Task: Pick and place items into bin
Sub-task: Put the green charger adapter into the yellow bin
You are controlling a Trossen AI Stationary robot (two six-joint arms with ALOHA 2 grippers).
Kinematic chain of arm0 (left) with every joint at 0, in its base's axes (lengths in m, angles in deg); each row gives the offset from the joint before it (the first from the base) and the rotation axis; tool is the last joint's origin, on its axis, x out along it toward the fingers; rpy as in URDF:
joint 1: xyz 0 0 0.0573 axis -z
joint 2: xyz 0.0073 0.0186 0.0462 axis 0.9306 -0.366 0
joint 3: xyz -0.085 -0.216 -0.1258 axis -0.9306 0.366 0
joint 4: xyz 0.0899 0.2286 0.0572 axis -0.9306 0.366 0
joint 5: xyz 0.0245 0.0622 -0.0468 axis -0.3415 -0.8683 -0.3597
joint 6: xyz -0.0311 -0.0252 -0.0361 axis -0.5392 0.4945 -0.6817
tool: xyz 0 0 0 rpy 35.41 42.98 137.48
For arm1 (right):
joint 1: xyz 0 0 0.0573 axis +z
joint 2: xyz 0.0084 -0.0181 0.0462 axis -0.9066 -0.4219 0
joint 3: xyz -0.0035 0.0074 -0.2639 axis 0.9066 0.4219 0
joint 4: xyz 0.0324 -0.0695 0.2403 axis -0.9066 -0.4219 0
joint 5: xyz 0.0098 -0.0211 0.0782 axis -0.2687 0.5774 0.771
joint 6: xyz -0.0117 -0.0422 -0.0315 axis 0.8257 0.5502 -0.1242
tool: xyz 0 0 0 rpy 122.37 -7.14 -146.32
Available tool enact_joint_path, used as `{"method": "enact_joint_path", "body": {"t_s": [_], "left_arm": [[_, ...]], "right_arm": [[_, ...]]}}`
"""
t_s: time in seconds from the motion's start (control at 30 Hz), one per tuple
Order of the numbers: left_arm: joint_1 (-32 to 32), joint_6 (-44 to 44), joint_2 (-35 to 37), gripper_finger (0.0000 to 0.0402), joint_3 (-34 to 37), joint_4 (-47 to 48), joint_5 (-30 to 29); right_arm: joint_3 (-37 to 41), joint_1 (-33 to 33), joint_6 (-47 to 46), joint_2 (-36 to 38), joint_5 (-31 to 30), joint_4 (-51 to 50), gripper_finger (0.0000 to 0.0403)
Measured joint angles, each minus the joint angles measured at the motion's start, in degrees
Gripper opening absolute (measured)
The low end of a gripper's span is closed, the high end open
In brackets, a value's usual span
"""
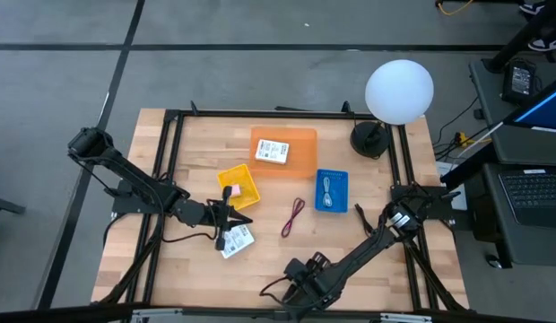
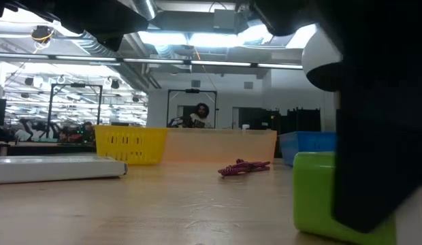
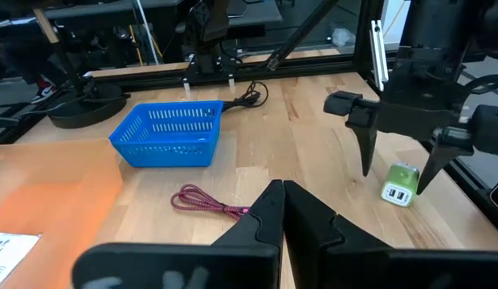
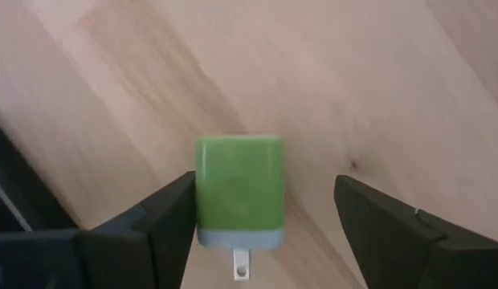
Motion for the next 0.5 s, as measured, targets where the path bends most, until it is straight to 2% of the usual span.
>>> {"method": "enact_joint_path", "body": {"t_s": [0.27,0.5], "left_arm": [[0.0,0.0,0.0,0.0003,0.0,0.0,0.0],[0.0,0.0,0.0,0.0003,0.0,0.0,0.0]], "right_arm": [[0.0,0.0,4.0,0.0,0.0,0.0,0.0264],[0.0,0.0,5.9,0.0,0.0,0.1,0.0203]]}}
